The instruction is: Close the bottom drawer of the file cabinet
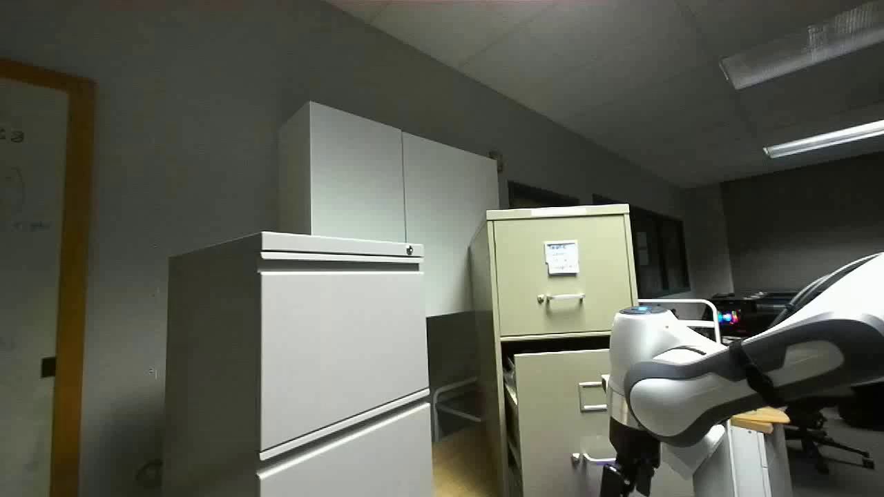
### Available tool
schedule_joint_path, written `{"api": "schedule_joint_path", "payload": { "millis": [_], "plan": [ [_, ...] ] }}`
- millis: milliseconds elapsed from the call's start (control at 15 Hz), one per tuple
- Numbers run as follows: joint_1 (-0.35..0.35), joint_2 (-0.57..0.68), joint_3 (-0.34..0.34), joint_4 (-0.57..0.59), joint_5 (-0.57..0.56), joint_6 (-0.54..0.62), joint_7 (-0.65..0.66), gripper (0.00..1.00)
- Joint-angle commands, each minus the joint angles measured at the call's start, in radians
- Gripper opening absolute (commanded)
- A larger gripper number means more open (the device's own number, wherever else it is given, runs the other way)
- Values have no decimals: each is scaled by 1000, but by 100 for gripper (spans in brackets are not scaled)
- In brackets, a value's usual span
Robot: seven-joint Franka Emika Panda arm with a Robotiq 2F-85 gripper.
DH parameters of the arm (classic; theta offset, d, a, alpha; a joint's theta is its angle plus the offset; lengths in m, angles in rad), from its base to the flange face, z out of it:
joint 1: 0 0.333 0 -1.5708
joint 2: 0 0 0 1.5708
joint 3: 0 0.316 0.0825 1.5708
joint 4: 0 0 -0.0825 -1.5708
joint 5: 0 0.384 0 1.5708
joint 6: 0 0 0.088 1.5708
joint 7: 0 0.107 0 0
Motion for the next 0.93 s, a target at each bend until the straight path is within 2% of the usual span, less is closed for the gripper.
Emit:
{"api": "schedule_joint_path", "payload": {
  "millis": [0,467,533,667,867],
  "plan": [
    [-1,2,3,-5,3,-8,-1,100],
    [-3,19,1,-4,14,-9,12,100],
    [-2,21,0,3,21,-13,18,79],
    [-20,16,12,11,28,21,76,69],
    [-52,7,22,28,47,88,194,42]
  ]
}}
